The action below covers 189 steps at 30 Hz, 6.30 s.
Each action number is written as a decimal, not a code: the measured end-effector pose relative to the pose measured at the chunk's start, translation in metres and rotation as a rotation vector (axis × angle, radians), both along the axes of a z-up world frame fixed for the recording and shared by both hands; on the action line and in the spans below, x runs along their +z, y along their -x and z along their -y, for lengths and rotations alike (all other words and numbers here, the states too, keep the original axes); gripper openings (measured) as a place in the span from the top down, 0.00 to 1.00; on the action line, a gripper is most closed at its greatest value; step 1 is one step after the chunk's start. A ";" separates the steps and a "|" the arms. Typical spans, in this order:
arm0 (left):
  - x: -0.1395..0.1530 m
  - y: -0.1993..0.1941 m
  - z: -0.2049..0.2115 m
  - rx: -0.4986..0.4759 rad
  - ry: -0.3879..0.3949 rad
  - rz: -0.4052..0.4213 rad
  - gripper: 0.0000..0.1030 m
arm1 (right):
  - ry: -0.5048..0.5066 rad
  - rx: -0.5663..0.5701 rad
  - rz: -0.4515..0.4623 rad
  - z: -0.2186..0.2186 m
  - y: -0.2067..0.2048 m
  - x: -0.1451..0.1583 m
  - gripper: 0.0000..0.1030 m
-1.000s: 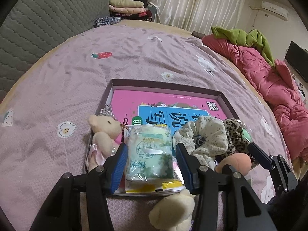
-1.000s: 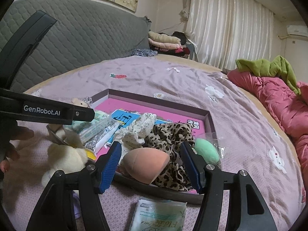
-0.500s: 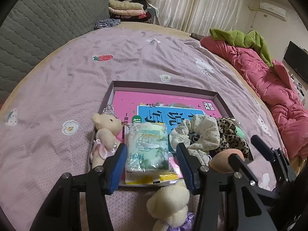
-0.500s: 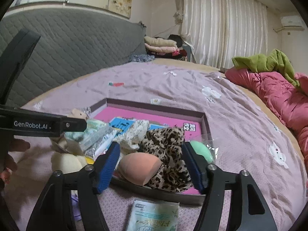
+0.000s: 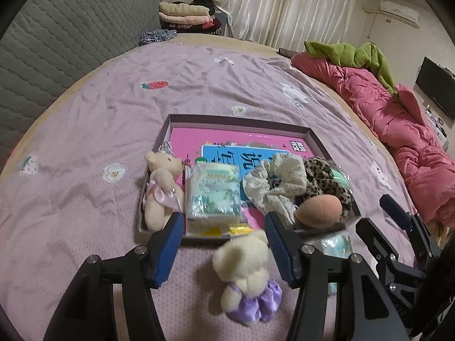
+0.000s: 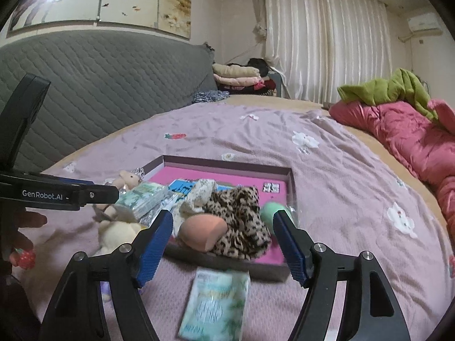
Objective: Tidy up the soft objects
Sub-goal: 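Withdraw left gripper to the teddy bear while right moves to the second pad packet, then grasp the beige teddy bear with left while right grasps the second green pad packet, then lift the held teddy bear and packet and carry both over the pink box, then lower the teddy bear into the box and open left while right releases the packet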
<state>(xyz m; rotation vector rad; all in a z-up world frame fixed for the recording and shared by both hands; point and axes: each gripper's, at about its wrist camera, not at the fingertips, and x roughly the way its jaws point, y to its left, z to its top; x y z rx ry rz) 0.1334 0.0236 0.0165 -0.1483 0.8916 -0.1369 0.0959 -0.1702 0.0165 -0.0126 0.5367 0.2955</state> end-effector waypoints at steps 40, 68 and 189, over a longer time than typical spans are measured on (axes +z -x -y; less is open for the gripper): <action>-0.078 0.008 0.025 0.011 0.140 -0.236 0.43 | 0.107 -0.031 -0.332 -0.015 -0.002 -0.074 0.28; -0.045 0.026 0.025 0.036 0.124 -0.166 0.61 | 0.023 0.013 -0.220 -0.010 0.018 -0.035 0.50; -0.042 -0.084 0.050 -0.053 -0.005 -0.108 0.60 | 0.030 -0.095 -0.106 0.013 -0.094 -0.041 0.49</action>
